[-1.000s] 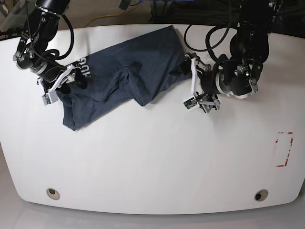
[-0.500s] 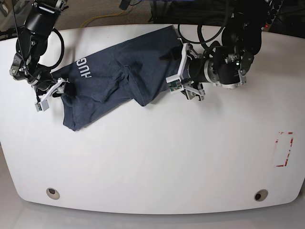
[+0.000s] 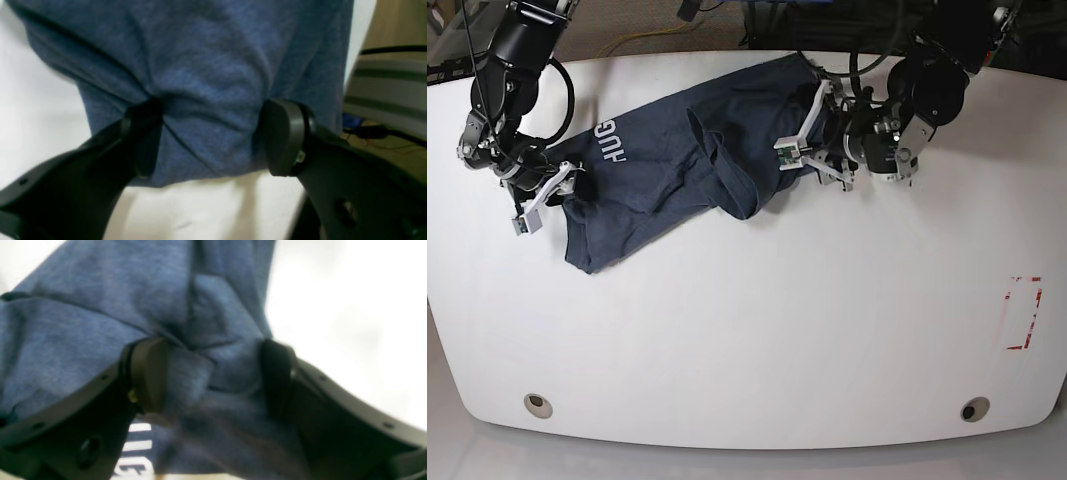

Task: Fold the T-shirt properly
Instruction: 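Pinch the bundle end with the right gripper and flatten it inward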

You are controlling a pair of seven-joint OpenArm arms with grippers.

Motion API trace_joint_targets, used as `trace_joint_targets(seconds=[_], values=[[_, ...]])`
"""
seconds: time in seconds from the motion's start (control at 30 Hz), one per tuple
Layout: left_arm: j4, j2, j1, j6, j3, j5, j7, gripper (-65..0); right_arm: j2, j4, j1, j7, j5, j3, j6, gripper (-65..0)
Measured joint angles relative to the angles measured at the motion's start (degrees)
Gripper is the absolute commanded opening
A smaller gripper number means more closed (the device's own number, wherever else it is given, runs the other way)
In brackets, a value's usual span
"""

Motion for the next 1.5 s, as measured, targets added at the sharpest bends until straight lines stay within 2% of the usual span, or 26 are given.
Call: trace_joint_targets(seconds=[0.23, 0.4, 0.57, 0.7, 0.8, 0.9, 1.1, 1.27, 1.33, 1.5], values=[[-2.16, -5.66, -4.46, 0.2, 0.28, 2.14, -2.97, -21.7, -0.33, 7.34, -2.69, -0.44, 0.02, -3.02, -0.2, -23.5], [-7.08, -5.77, -10.43, 0.2, 0.68, 2.08, -2.95, -21.7, -4.5, 13.51, -6.23, -0.48, 0.2, -6.05, 0.42, -23.5], [-6.91, -7.91, -15.13, 0.22, -0.46, 2.38, -2.6, -21.7, -5.38, 19.04, -9.16, -0.9, -0.2, -9.33, 0.09, -23.5], [-1.4, -7.82, -15.82, 0.37, -5.57, 2.05, -2.78, -21.7, -6.43, 24.7, -10.19, -1.42, 0.07, -12.55, -0.13, -23.0], [1.62, -7.61, -14.91, 0.35, -8.7, 1.75, -2.54, -21.7, -7.37, 26.27, -9.35, -4.85, 0.63, -14.69, 0.44, -22.7], [4.48, -7.61, -11.23, 0.35, -14.27, 1.68, 0.33, -21.7, -7.85, 25.73, -6.99, -8.04, 2.08, -16.74, 0.22, -22.5], [8.0, -7.32, -2.25, 0.35, -29.57, 2.27, 0.28, -21.7, -8.26, 19.98, 0.0, -8.96, 10.82, -21.2, 0.22, -22.5], [8.33, -6.84, 3.89, 0.35, -40.61, 2.67, 0.7, -21.7, -8.11, 10.58, 5.97, -9.64, 17.66, -25.88, 0.15, -22.5], [8.33, -6.8, 5.9, 0.35, -44.0, 2.69, 0.66, -21.7, -8.35, 7.19, 8.2, -9.75, 18.99, -27.85, -0.02, -22.5], [8.37, -6.82, 9.84, 0.35, -49.03, 2.67, 0.74, -21.7, -11.8, 0.81, 12.7, -9.6, 19.8, -28.65, -0.15, -22.0]])
